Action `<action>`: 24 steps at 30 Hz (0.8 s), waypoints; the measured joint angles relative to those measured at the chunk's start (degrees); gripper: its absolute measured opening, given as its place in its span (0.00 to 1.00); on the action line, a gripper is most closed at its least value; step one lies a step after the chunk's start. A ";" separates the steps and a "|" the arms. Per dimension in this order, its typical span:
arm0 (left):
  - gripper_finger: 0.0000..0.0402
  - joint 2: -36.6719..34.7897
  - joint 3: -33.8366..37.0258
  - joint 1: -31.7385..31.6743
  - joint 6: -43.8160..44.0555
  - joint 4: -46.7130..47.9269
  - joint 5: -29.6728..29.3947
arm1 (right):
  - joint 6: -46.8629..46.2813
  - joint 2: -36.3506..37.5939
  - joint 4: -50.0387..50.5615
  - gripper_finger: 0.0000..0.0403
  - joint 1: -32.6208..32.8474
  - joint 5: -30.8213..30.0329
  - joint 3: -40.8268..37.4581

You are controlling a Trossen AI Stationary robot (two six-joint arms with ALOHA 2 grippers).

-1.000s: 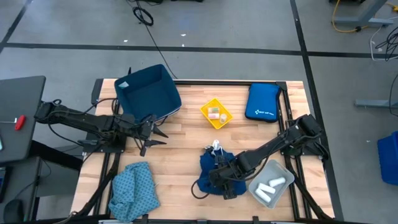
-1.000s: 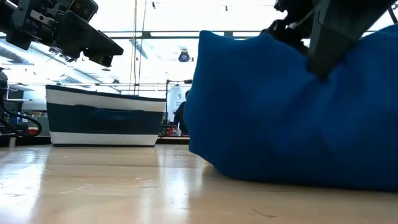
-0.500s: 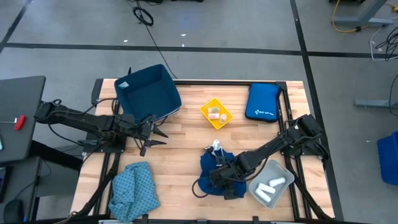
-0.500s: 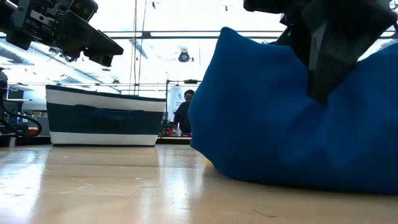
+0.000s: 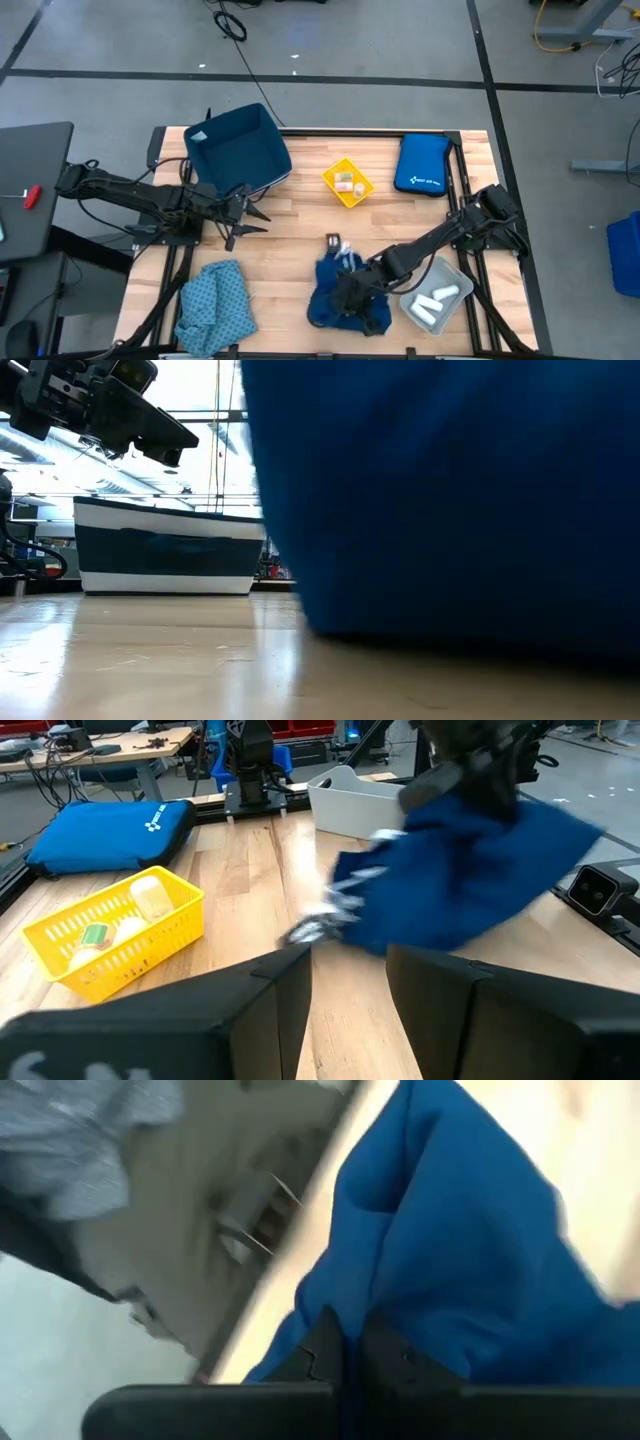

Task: Pick & place medical supplies in basket/bin
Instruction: Put the dark blue patient gown into the blue bin

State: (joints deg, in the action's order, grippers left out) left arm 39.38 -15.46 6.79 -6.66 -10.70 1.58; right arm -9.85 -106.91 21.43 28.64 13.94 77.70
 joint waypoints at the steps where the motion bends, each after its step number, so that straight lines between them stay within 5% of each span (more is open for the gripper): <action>1: 0.34 0.00 0.00 0.00 0.00 0.00 0.00 | 0.39 0.05 -0.98 0.02 0.07 0.26 0.03; 12: 0.34 0.02 0.00 0.00 -0.04 -0.46 0.00 | -5.73 2.19 20.07 0.02 -2.45 -19.02 0.03; 24: 0.34 0.02 -0.02 0.02 0.75 -1.19 0.82 | -4.93 -1.11 25.75 0.02 -8.68 -32.31 -0.47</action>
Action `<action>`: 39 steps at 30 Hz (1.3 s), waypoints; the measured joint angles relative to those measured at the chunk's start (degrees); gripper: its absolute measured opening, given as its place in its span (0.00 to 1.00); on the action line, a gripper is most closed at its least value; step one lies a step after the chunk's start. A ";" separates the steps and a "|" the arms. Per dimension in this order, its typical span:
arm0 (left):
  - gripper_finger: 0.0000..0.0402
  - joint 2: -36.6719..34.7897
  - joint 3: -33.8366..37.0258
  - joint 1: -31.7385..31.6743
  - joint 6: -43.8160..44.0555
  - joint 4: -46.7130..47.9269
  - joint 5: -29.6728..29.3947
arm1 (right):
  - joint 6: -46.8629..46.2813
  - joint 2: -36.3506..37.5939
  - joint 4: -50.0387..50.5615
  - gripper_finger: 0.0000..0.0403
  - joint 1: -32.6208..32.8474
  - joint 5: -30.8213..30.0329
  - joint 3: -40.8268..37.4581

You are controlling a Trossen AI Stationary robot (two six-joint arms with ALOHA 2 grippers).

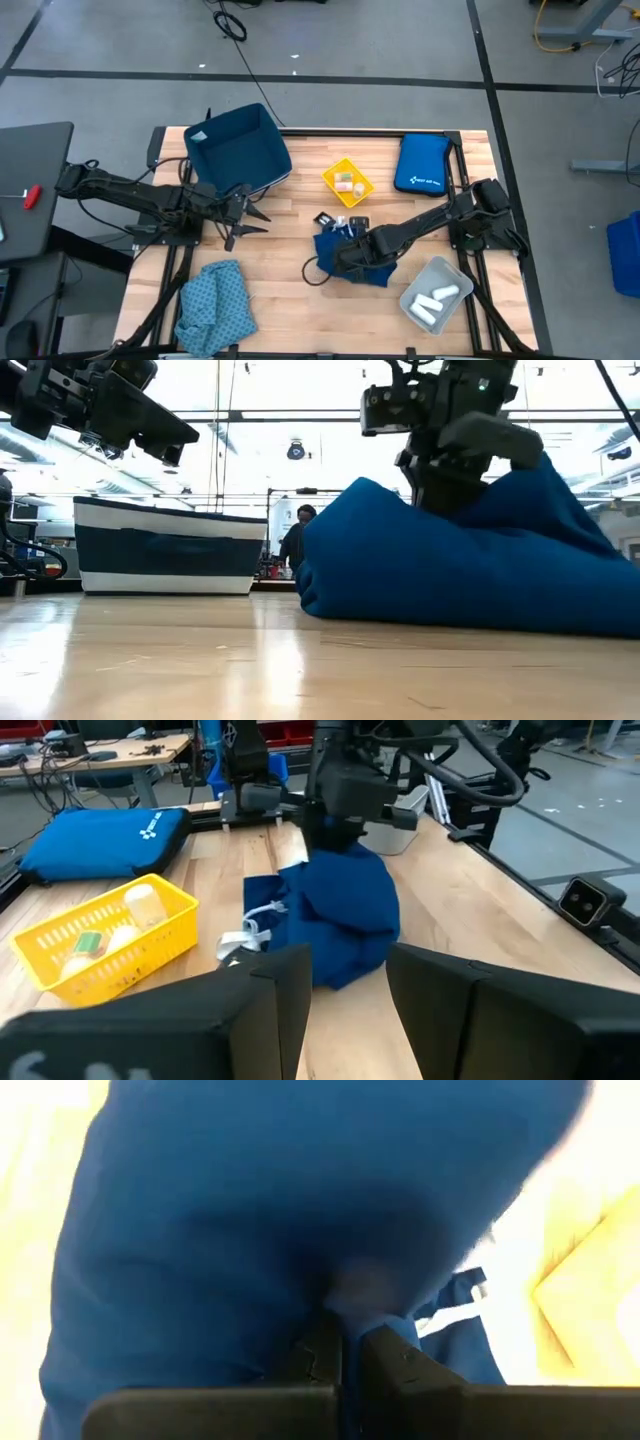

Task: Pick & place medical supplies in basket/bin
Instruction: Put the dark blue patient gown into the blue bin

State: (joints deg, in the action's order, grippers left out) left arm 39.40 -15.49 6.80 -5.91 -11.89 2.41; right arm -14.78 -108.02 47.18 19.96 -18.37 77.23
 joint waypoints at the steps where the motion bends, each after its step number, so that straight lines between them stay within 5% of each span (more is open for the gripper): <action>1: 0.34 0.00 0.00 0.00 -0.01 -0.06 0.09 | 0.69 -0.03 0.00 0.02 -0.02 0.70 0.00; 6: 0.34 0.00 0.00 0.00 -0.28 -0.24 0.42 | 2.14 -0.01 -1.41 0.08 -0.69 8.80 0.00; 17: 0.34 0.00 0.00 0.00 0.12 -0.28 2.56 | 2.61 -0.01 -1.35 0.55 -3.12 11.11 0.00; 21: 0.34 0.00 0.00 0.00 0.13 -0.28 2.59 | 3.58 -1.76 -1.94 0.66 -5.34 14.23 0.00; 34: 0.34 0.00 0.00 0.00 -0.09 -0.25 2.61 | 9.42 -10.01 -11.80 0.66 -8.28 25.72 0.39; 39: 0.34 0.00 0.00 0.00 -0.09 -0.25 2.59 | 7.55 -10.36 -15.02 0.52 -7.65 26.55 0.22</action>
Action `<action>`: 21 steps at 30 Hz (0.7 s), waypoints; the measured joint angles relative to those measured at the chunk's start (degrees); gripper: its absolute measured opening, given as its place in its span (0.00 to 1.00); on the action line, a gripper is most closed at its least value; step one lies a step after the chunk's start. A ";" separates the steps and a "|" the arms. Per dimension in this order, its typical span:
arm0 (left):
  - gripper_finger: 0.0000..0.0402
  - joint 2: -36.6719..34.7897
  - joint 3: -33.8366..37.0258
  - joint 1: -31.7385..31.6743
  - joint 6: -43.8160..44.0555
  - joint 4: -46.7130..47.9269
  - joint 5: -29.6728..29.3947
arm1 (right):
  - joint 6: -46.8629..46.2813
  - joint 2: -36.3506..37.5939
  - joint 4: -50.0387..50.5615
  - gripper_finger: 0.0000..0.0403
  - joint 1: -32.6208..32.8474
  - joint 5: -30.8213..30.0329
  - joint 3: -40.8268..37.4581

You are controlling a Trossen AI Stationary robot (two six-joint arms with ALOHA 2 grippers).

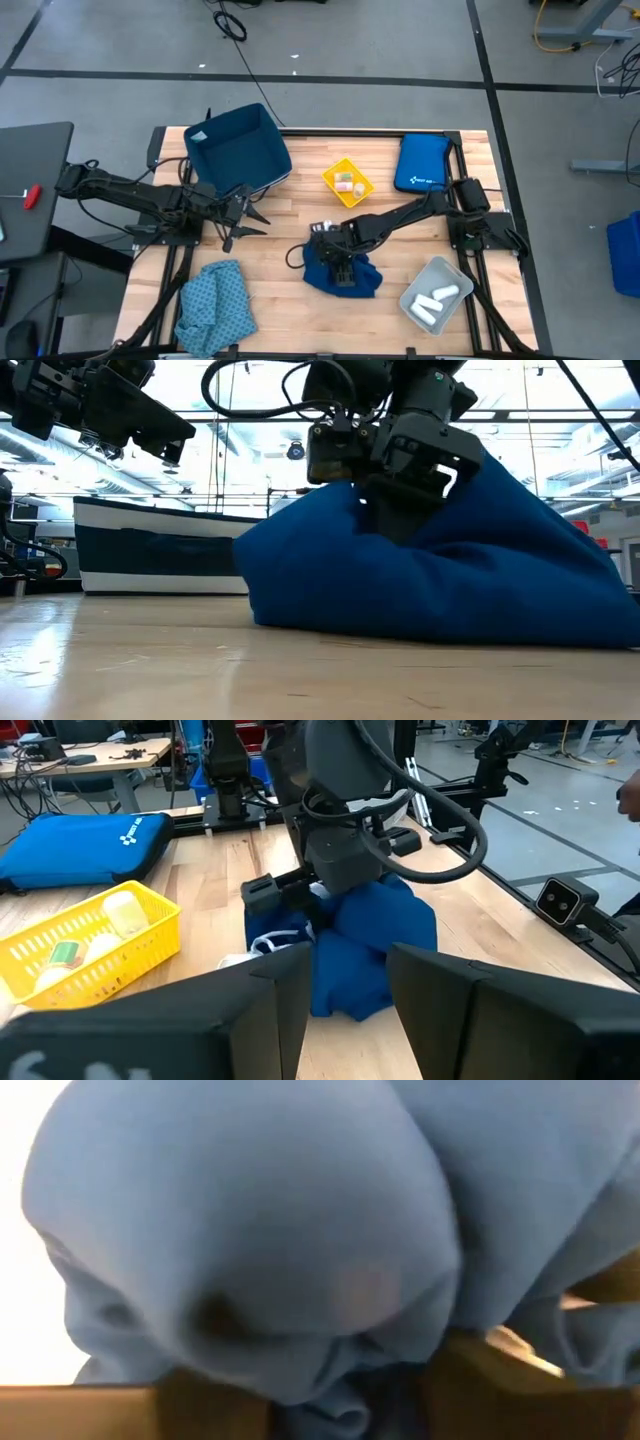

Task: Pick & place medical supplies in basket/bin
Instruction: Put the dark blue patient gown into the blue bin

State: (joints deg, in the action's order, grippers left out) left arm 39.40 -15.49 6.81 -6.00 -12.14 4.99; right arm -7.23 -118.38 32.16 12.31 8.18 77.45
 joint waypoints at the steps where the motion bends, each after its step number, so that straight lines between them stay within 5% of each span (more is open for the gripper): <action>1: 0.34 0.00 0.00 0.00 0.00 0.00 0.00 | -0.02 -0.18 -0.11 0.46 0.19 0.33 0.00; 6: 0.34 -0.06 0.00 -0.02 0.00 -0.59 -0.37 | -3.05 -0.29 -1.15 0.10 0.54 3.77 0.00; 13: 0.34 -1.47 0.03 0.00 0.15 -3.27 0.58 | -4.28 0.93 -11.11 0.10 3.78 4.28 -0.49; 21: 0.34 -11.38 0.04 0.00 0.59 2.03 -1.75 | -0.64 4.27 -20.61 0.10 5.72 -2.60 -0.71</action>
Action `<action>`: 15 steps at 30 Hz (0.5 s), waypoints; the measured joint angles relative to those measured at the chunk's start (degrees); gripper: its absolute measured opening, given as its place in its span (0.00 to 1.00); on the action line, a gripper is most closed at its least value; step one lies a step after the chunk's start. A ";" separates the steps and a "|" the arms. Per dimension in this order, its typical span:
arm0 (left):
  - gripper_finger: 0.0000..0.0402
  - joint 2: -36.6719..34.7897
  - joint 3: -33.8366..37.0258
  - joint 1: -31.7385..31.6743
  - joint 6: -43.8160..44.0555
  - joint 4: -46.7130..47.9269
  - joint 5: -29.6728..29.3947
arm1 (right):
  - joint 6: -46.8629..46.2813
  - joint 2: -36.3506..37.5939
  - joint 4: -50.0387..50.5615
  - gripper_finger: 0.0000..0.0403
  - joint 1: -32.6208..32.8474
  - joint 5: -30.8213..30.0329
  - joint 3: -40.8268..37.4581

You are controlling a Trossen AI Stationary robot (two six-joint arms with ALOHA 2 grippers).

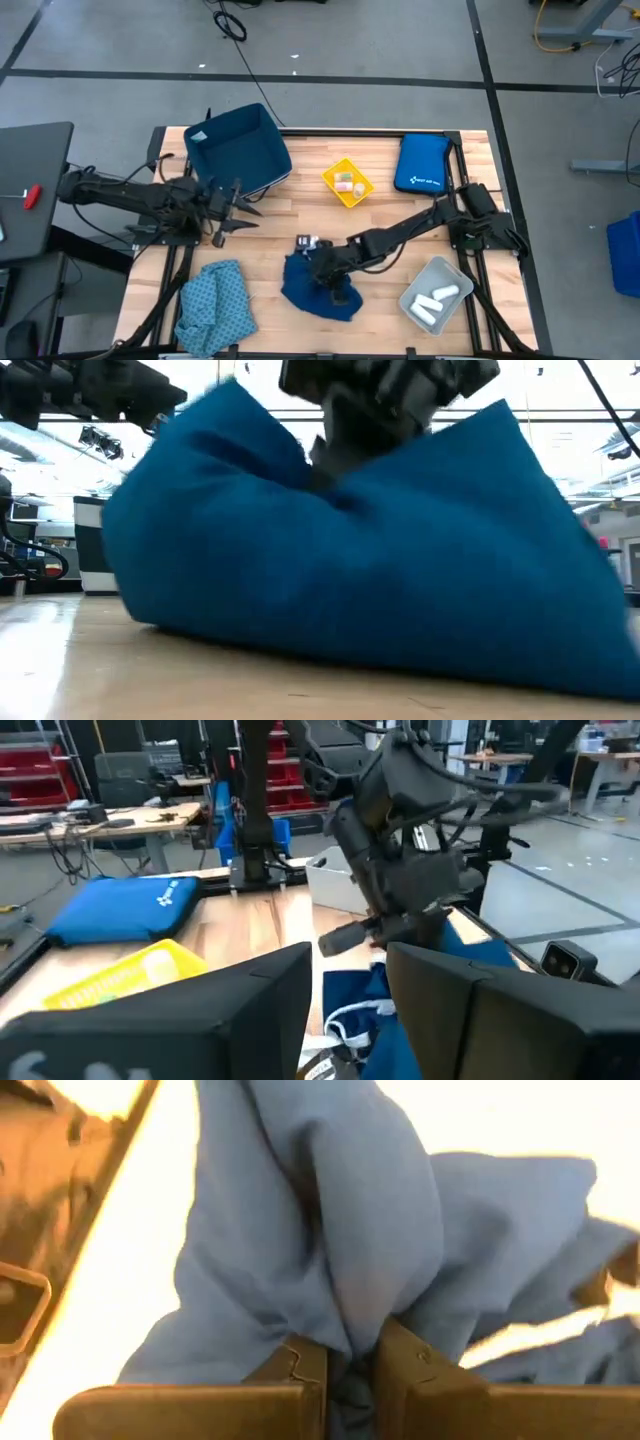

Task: Pick & place medical supplies in basket/bin
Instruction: Put the dark blue patient gown into the blue bin

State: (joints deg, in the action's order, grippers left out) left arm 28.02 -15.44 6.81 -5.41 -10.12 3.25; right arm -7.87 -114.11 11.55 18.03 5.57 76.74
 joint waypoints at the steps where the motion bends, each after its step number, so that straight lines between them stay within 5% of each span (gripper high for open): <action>1: 0.34 -1.51 0.00 -0.02 0.00 0.93 -0.18 | 0.41 0.28 -1.41 0.10 -0.02 -0.58 0.03; 15: 0.34 -18.15 0.02 -0.02 0.44 12.80 -4.32 | 12.41 6.67 -14.46 0.10 -2.47 -9.77 0.25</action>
State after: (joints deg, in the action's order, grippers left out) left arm 9.87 -15.42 6.79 -4.97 2.68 -1.07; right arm 4.54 -107.45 -2.91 15.56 -4.19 76.99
